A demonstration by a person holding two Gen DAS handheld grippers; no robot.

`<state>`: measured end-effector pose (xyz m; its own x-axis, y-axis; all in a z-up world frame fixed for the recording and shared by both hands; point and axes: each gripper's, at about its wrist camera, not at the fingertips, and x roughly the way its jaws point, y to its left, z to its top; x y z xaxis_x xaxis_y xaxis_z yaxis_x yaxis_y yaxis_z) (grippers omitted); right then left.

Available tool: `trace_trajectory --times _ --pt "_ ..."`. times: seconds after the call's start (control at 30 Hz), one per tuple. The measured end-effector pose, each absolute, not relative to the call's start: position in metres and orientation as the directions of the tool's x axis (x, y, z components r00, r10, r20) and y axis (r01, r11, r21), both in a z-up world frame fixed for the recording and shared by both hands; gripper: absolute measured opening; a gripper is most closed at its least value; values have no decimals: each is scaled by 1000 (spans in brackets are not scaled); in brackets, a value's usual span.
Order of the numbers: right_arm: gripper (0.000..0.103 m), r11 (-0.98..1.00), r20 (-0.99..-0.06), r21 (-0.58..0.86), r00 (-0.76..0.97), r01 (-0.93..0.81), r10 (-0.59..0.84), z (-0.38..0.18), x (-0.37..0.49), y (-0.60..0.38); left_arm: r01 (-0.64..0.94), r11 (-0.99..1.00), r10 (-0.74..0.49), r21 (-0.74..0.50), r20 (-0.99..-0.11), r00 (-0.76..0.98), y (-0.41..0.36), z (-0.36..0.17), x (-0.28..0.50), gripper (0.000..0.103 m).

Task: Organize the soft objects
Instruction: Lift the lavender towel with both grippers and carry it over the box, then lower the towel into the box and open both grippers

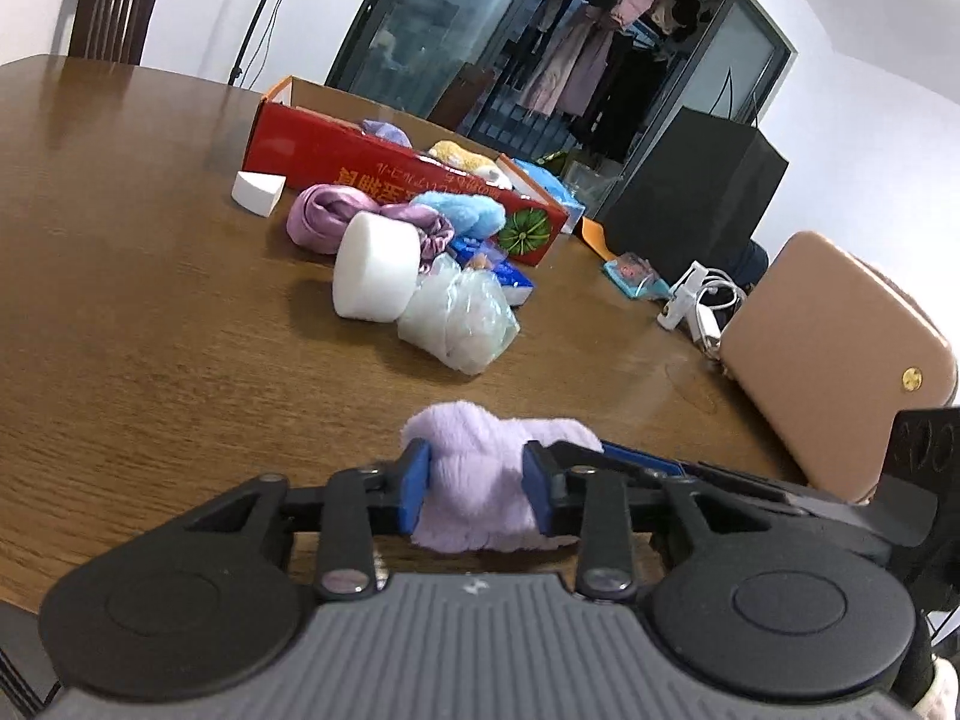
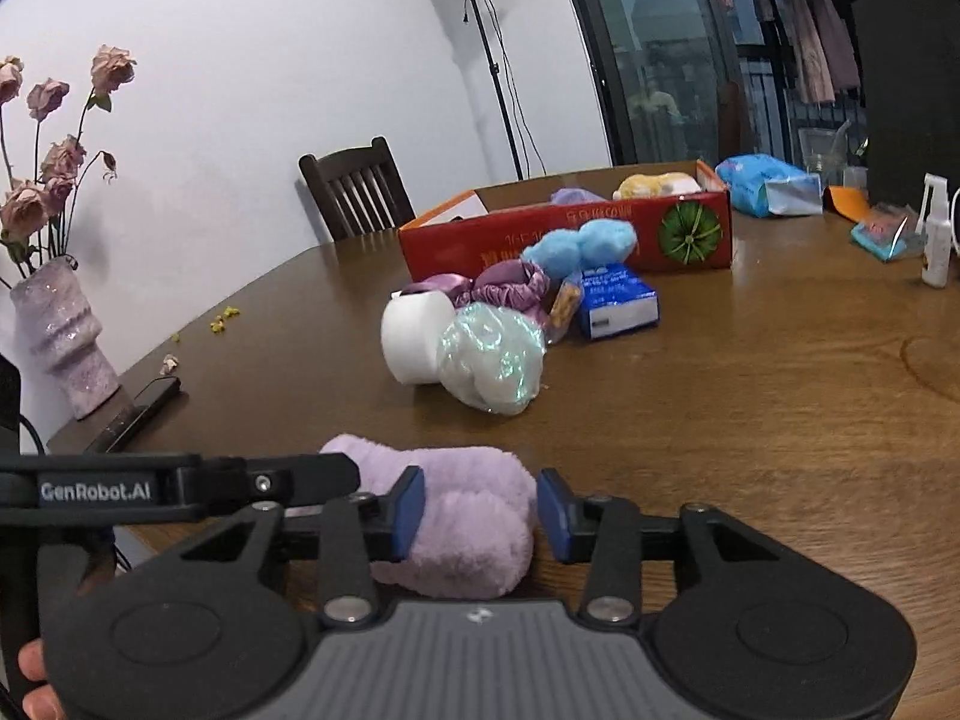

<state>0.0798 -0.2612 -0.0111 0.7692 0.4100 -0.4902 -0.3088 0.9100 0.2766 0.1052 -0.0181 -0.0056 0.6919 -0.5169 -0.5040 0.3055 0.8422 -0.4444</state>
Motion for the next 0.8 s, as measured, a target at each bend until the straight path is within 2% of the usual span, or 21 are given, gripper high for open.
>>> trace_trajectory --times 0.23,0.43,0.63,0.8 --pt "28 911 -481 261 775 -320 410 -8 80 -259 335 835 -533 -436 -492 688 -19 1 109 22" --pt "25 900 -369 248 825 -358 429 40 104 -269 441 800 -586 -408 -367 723 -16 54 144 22" --pt "25 896 -306 195 843 -400 443 101 201 -265 430 794 -574 -429 -300 762 -9 107 245 22" --pt "25 884 -389 265 796 -386 464 115 327 -255 342 838 -504 -426 -361 785 -5 113 352 22"
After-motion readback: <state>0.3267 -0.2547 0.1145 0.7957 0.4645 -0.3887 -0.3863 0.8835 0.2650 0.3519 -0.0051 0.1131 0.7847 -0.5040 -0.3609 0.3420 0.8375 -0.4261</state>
